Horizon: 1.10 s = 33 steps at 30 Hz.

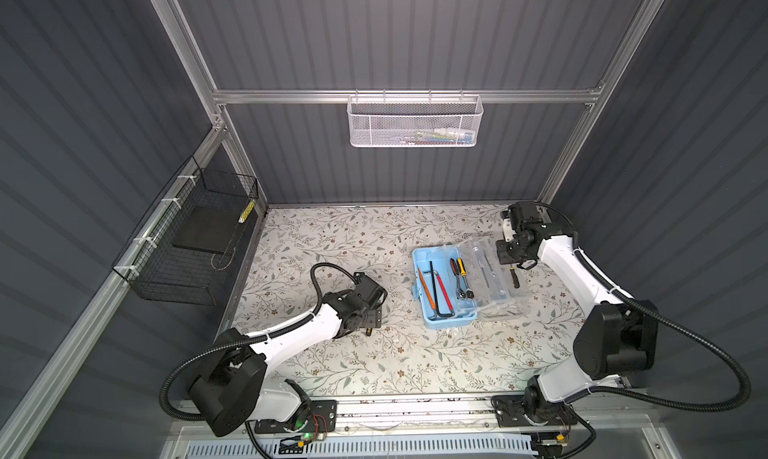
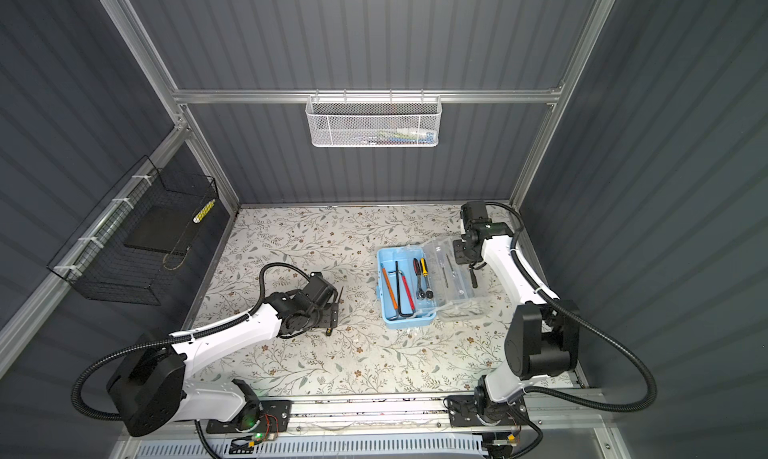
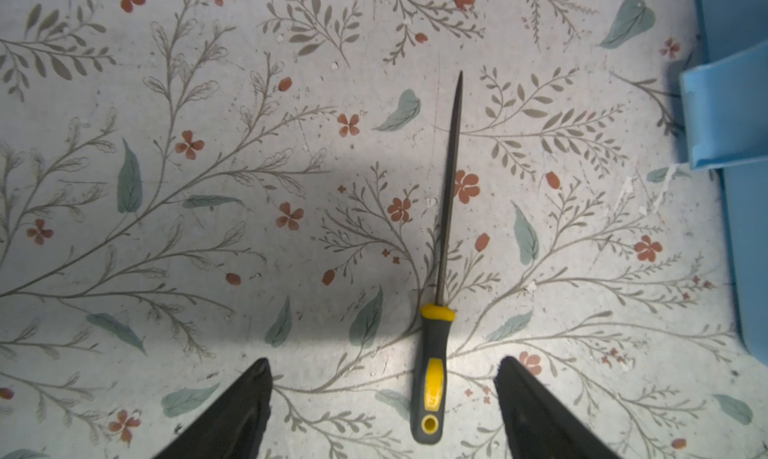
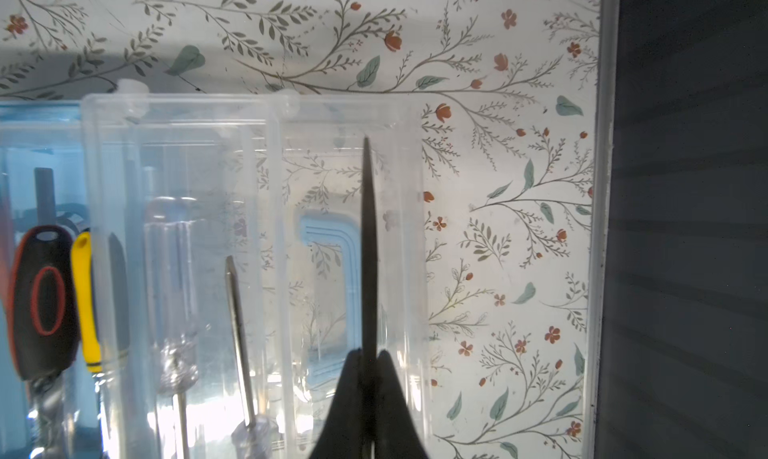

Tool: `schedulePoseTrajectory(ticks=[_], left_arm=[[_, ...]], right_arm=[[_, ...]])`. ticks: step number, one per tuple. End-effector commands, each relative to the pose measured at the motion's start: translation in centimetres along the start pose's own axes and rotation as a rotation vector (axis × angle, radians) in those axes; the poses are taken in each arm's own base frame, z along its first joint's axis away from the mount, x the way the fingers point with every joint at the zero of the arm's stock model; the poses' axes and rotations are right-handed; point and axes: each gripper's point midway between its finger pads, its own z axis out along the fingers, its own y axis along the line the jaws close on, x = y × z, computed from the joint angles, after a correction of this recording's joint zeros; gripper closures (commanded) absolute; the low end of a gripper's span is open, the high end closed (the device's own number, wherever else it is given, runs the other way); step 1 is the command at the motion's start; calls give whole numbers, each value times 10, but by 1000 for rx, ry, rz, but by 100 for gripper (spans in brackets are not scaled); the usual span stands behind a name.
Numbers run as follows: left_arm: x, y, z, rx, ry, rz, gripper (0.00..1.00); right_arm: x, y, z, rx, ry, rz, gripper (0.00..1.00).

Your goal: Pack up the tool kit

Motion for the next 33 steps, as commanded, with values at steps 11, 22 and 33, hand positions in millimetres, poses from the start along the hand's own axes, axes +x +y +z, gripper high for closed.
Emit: schedulePoseTrajectory(ticks=[11, 22, 33], left_arm=[[11, -12, 2, 73, 51, 30, 21], [37, -17, 26, 80, 166, 40, 46], [45, -23, 37, 114, 190, 38, 88]], right_arm=[[-5, -3, -11, 4, -32, 67, 46], [-20, 9, -58, -123, -195, 189, 27], [-20, 32, -95, -310, -306, 285, 23]])
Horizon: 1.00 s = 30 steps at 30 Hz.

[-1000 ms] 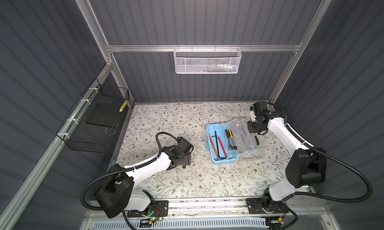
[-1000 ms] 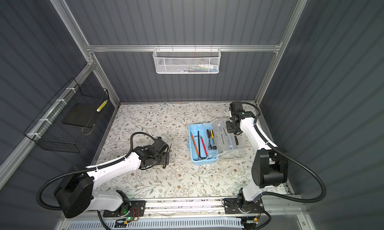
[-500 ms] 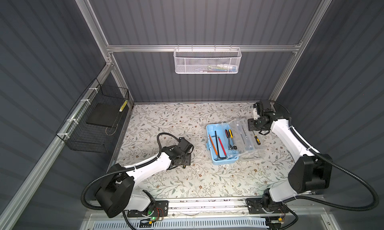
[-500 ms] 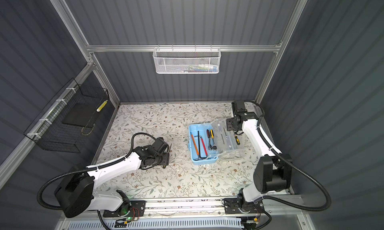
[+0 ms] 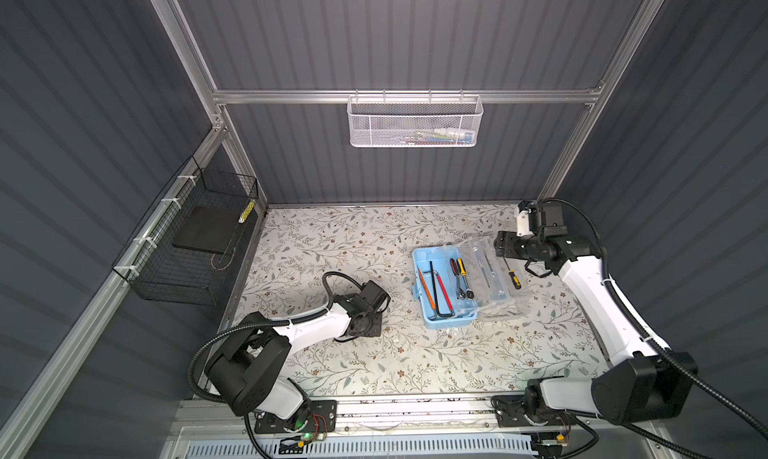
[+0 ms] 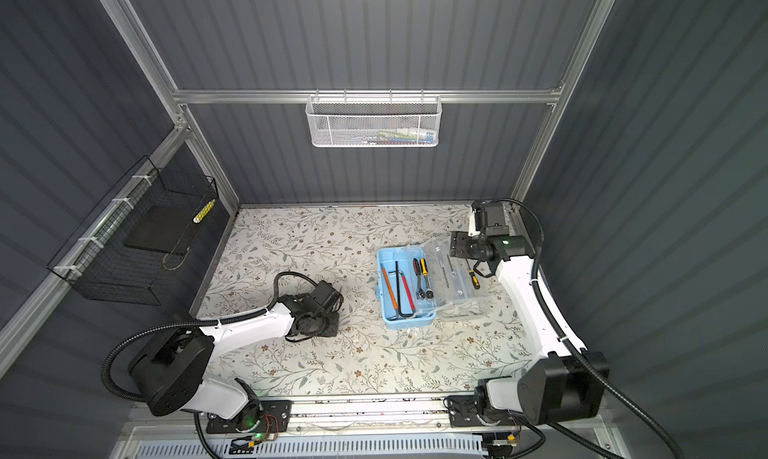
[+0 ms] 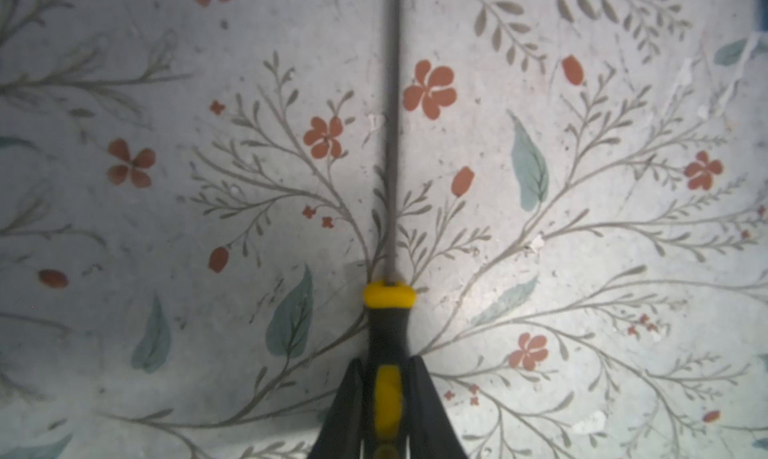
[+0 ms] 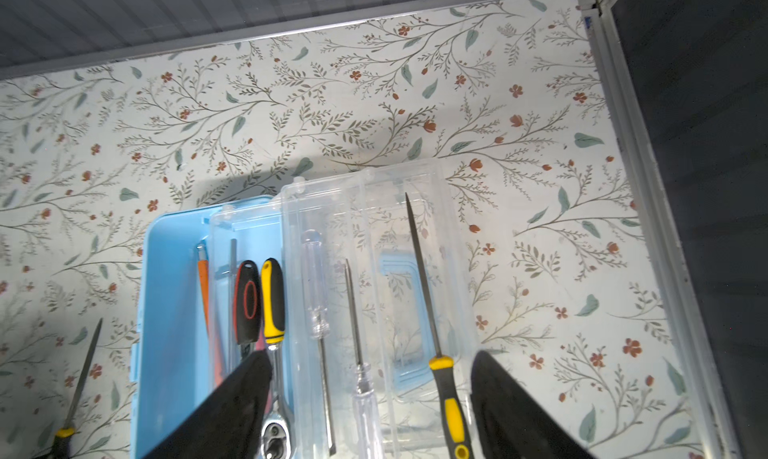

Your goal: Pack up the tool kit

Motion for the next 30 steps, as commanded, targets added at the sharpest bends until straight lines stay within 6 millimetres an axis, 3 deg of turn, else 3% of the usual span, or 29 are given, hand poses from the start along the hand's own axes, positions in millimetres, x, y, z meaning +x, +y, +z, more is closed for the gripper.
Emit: schedulePoseTrajectory(ticks=[1, 5, 8, 13, 18, 25, 30], left_arm=[[7, -4, 7, 24, 33, 6, 91], [-16, -22, -8, 106, -54, 0, 97], [-46, -45, -33, 200, -162, -12, 98], [-84, -113, -79, 387, -331, 66, 98], [-92, -163, -98, 520, -382, 98, 99], [-94, -207, -114, 654, -436, 112, 99], [-97, -226, -118, 702, -448, 124, 99]], right_arm=[[2, 22, -8, -125, -22, 71, 23], [10, 50, -18, -263, -45, 140, 27], [20, 66, -20, -323, -44, 183, 29], [36, 120, -19, -489, -29, 195, 32], [49, 153, -10, -539, 5, 179, 33], [59, 165, 6, -566, 40, 196, 45], [61, 171, 11, -577, 55, 201, 55]])
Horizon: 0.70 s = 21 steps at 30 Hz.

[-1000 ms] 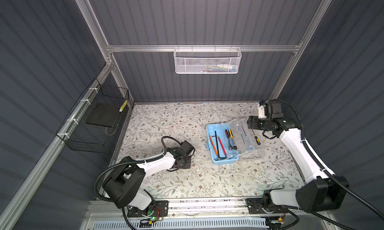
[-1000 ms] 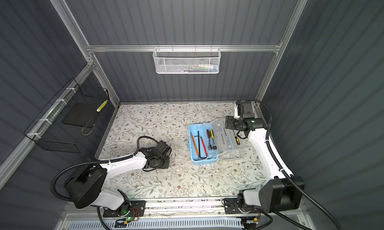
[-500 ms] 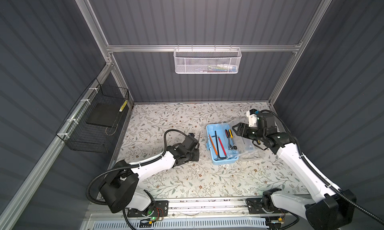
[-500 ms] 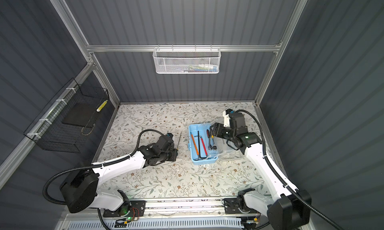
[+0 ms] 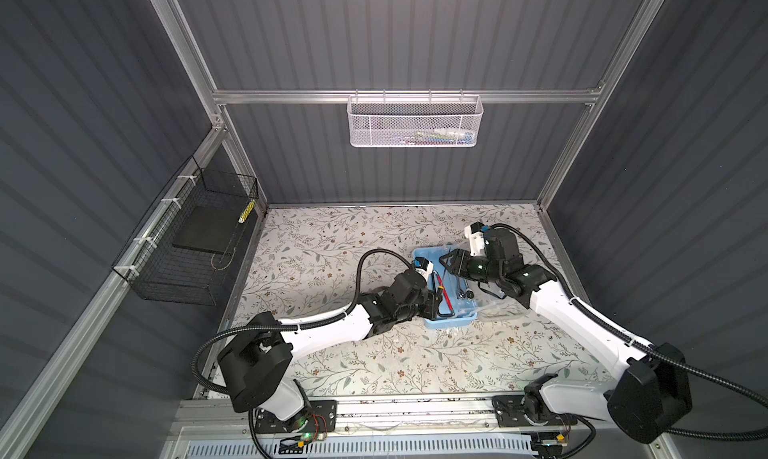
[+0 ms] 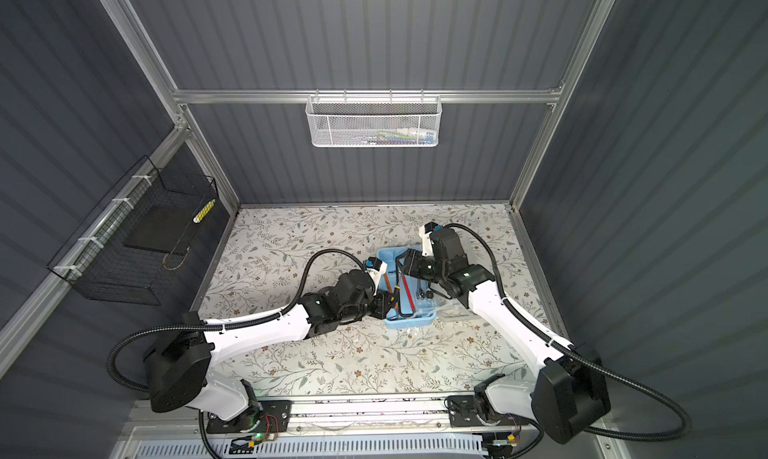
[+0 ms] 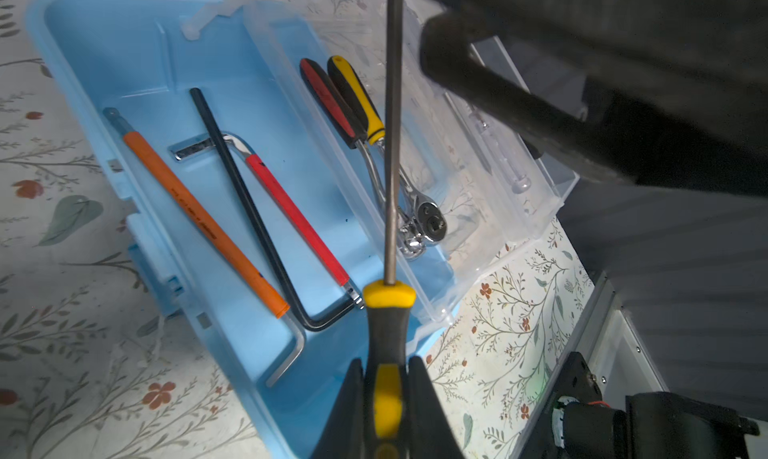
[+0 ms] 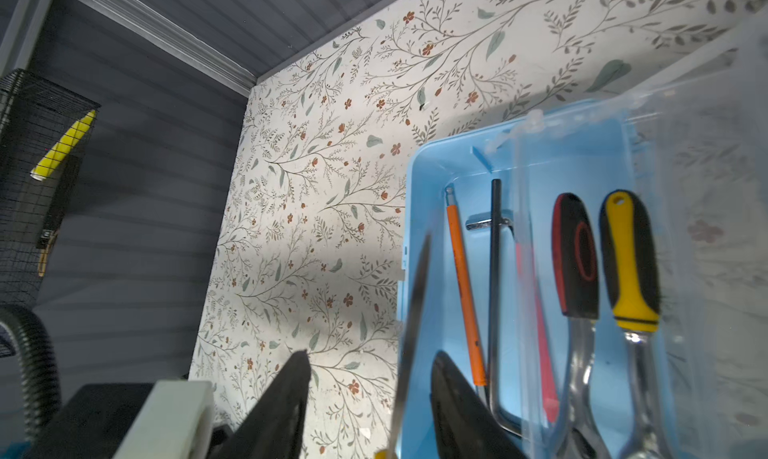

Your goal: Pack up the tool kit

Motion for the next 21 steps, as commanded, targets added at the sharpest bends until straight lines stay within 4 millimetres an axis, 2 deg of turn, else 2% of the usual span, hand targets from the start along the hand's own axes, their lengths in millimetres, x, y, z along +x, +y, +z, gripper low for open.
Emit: schedulePoseTrajectory(ticks=[1, 6, 16, 17, 21], left_arm=[[-23, -29, 1, 91, -69, -6, 99], [-28, -32, 3, 96, -87, -11, 99], [-39, -38, -8, 121, -145, -14, 98], [-39, -38, -8, 124, -148, -14, 98], [-37, -40, -4, 138, -133, -23, 98]], right_arm=[[0, 6, 4, -29, -2, 10, 57], [2, 2, 2, -5, 6, 8, 60], [6, -6, 2, 34, 19, 0, 59], [6, -6, 2, 35, 21, -2, 61], [6, -5, 3, 29, 24, 0, 77]])
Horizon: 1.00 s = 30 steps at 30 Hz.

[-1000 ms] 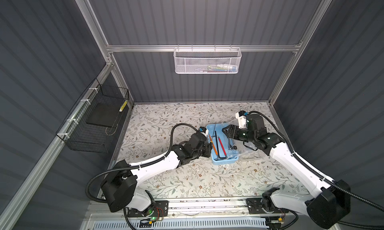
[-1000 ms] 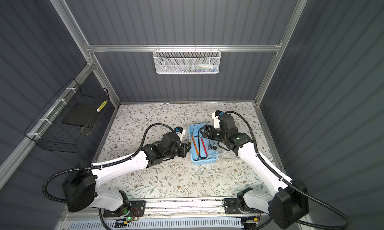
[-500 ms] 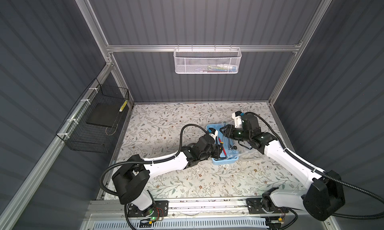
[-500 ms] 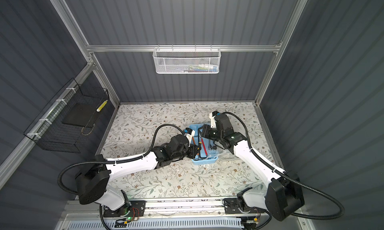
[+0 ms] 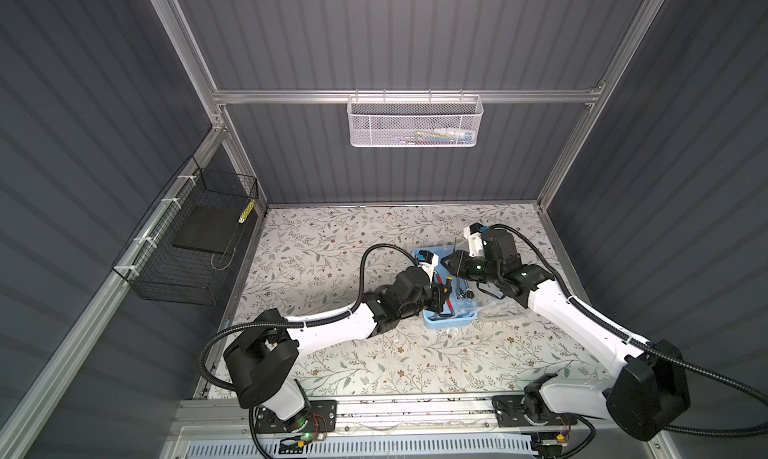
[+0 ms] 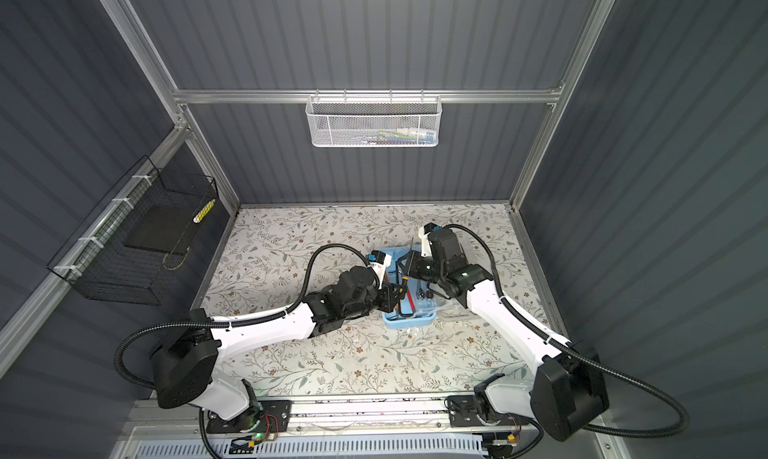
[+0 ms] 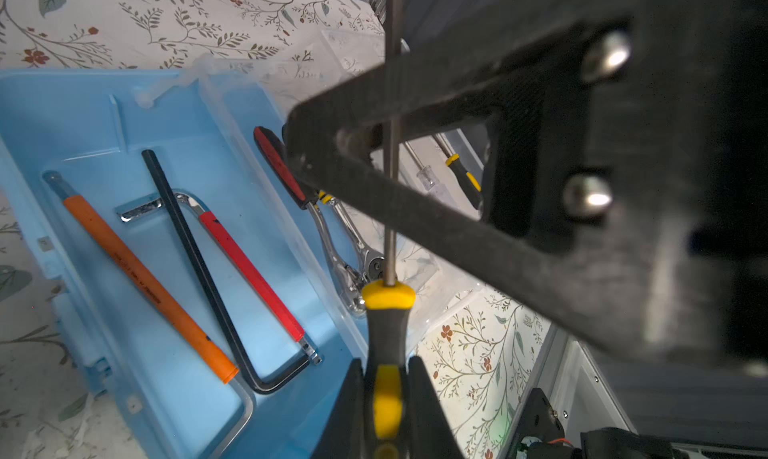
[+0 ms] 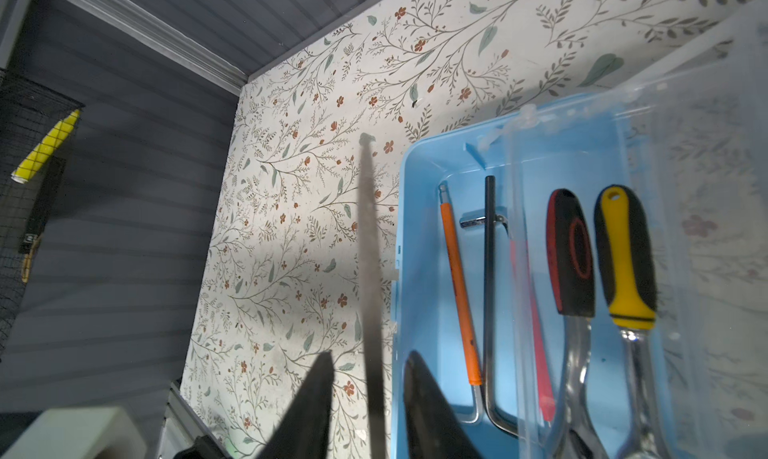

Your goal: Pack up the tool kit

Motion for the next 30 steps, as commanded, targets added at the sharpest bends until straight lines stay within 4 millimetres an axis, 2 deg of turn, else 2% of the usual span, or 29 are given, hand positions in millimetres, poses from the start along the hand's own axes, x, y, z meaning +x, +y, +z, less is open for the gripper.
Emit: schedulePoseTrajectory(ticks=[1, 3, 4, 7, 11, 13, 14, 18, 21, 24, 30], left_arm=[[-11, -16, -3, 51, -29, -4, 98], [-9, -14, -1, 48, -22, -11, 95], [-7, -13, 0, 42, -16, -13, 90], [-8, -12, -2, 30, -13, -12, 59], [-13, -8, -12, -1, -34, 5, 23], [-15, 0, -21, -36, -60, 13, 5], [-16, 4, -25, -59, -72, 14, 0], [-12, 33, -42, -195, -85, 45, 0], [-5, 57, -49, -303, -52, 53, 0], [4, 73, -49, -351, -6, 30, 0], [11, 81, -49, -360, 18, 17, 0]], right_arm=[[1, 3, 0, -4, 11, -7, 81], [0, 3, -3, 0, 9, -14, 90], [0, 2, -3, 9, 14, -21, 93], [0, -2, -8, 49, 23, -50, 99], [-8, -12, -18, 71, 31, -74, 100], [-13, -27, -27, 113, 44, -88, 100], [-17, -35, -32, 143, 42, -98, 100], [-40, -76, -58, 302, 29, -146, 100], [-52, -104, -69, 437, 46, -201, 100], [-59, -126, -72, 540, 85, -244, 100], [-67, -150, -66, 652, 150, -318, 100]])
